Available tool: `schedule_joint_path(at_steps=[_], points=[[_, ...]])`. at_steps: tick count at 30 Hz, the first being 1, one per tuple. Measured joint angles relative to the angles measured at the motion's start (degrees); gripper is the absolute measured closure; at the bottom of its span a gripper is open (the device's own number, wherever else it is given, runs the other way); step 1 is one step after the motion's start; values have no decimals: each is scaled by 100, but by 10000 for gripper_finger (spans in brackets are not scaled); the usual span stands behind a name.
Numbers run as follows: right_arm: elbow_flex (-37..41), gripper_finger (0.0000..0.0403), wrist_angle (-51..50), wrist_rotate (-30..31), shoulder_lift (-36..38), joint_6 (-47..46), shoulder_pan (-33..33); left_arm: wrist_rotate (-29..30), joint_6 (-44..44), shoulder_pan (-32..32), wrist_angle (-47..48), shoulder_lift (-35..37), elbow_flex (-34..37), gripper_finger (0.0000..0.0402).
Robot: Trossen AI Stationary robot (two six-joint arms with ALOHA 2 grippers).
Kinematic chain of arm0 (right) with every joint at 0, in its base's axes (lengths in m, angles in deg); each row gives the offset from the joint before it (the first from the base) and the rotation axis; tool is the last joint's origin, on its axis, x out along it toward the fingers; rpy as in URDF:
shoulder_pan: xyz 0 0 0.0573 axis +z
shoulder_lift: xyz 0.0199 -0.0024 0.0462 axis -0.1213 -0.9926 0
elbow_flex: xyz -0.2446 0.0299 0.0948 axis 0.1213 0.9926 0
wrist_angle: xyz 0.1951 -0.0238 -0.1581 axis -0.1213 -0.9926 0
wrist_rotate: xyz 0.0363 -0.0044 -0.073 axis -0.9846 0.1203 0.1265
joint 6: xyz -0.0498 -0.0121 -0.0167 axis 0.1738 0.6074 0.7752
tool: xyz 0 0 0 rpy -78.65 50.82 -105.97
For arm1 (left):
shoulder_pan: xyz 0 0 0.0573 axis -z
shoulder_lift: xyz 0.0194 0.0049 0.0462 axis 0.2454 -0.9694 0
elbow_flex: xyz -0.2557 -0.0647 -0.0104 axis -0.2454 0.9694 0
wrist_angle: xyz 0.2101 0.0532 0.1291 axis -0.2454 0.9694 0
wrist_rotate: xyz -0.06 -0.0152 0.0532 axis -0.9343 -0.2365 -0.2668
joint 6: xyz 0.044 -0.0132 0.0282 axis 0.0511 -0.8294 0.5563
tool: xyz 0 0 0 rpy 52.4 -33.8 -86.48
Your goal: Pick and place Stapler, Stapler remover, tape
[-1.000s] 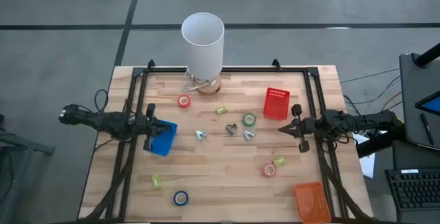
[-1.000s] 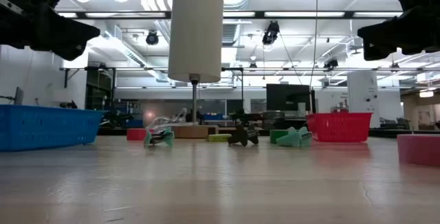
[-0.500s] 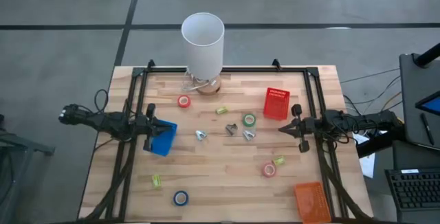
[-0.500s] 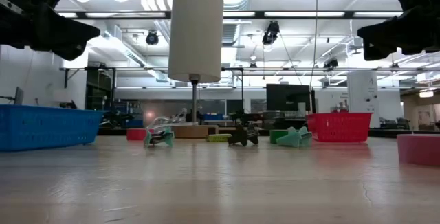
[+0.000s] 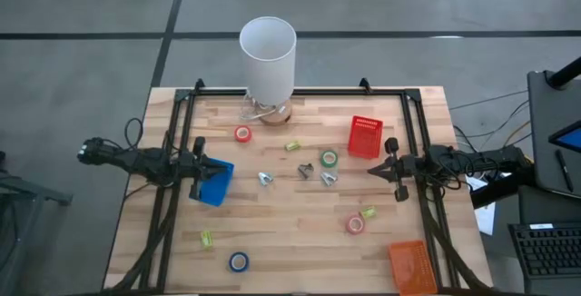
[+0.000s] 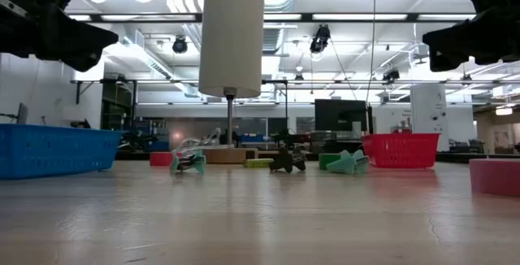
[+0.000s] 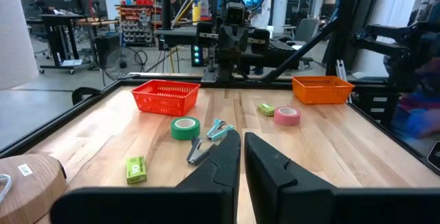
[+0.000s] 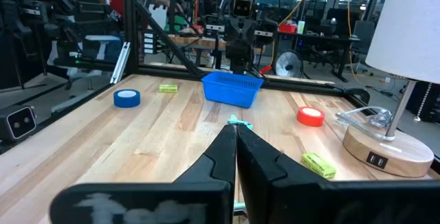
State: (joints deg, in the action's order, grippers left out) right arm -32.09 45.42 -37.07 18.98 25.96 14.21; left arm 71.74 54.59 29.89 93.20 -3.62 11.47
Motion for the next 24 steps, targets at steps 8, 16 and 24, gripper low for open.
schedule_joint_path(at_steps=[8, 16, 24], points=[[2, 394, -1, 0, -2, 2, 0, 0, 1, -2, -2, -2, -1, 376], [1, 394, 0, 0, 0, -8, 0, -2, -1, -1, -2, 0, 0, 376], [2, 394, 84, -2, -2, -1785, 0, -2, -1, -2, 0, 0, 0, 376]])
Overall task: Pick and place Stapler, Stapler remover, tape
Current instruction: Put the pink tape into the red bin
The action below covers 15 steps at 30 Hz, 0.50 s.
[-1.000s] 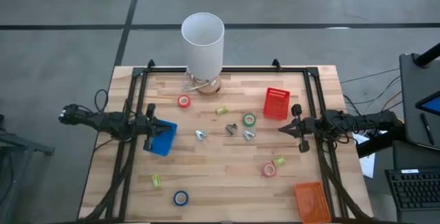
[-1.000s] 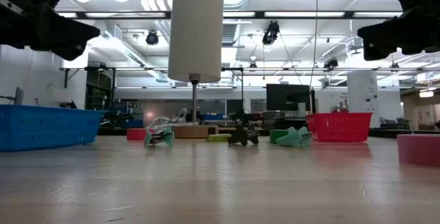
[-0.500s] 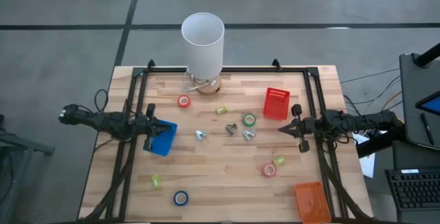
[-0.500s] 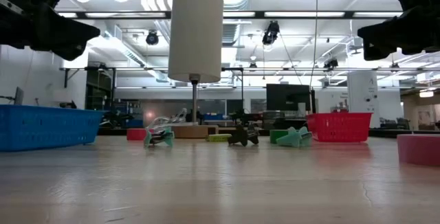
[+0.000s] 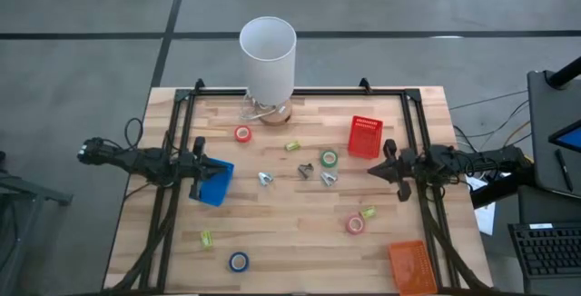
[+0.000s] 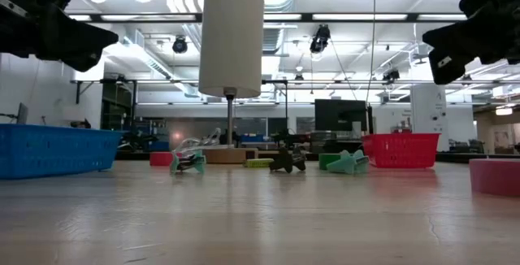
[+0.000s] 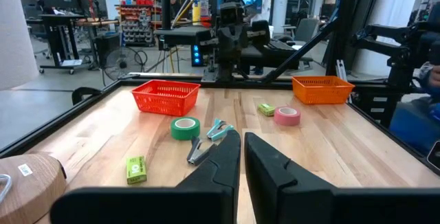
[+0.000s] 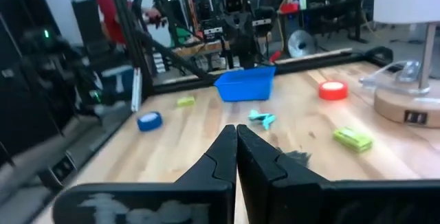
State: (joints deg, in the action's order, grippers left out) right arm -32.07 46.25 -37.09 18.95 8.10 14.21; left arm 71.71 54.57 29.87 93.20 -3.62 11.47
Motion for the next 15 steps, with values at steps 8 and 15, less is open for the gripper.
schedule_joint_path(at_steps=[8, 15], points=[[0, 394, 496, -46, 2, -704, 0, 2, 2, 0, -2, 0, 0, 376], [0, 394, 453, -43, -283, -776, 0, 2, 0, 0, 0, 0, 2, 376]])
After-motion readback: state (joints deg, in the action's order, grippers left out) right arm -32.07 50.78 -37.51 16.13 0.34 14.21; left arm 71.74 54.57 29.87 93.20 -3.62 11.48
